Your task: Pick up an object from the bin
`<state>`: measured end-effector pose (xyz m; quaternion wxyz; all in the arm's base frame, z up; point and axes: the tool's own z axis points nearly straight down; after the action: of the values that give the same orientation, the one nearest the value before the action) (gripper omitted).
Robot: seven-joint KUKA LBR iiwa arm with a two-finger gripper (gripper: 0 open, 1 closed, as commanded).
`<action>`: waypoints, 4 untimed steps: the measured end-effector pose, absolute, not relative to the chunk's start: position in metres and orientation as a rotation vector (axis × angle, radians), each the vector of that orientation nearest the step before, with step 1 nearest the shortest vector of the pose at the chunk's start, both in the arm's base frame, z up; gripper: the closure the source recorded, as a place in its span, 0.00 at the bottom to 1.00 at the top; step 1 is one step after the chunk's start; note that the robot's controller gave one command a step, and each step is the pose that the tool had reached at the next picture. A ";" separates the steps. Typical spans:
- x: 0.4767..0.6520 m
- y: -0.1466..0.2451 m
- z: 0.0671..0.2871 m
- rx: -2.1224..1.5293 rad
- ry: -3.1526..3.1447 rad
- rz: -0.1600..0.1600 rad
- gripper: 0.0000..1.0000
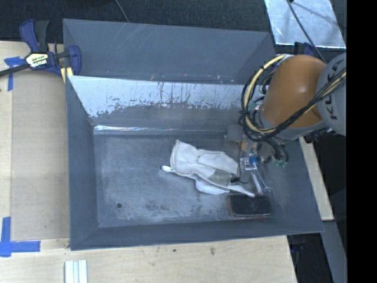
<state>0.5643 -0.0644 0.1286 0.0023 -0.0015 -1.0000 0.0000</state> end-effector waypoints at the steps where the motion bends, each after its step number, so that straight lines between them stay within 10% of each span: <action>1: 0.566 -0.064 0.133 -0.003 -3.145 0.001 0.00; 3: 0.575 -0.046 0.098 0.091 -3.145 0.003 0.00; 4: 0.595 -0.018 0.098 0.544 -3.101 0.001 1.00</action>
Offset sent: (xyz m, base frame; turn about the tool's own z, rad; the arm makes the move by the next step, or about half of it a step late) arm 0.0159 0.0308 -0.0546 -0.1047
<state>0.5948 -0.0176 0.0981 -0.0034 0.1729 -0.9849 0.0005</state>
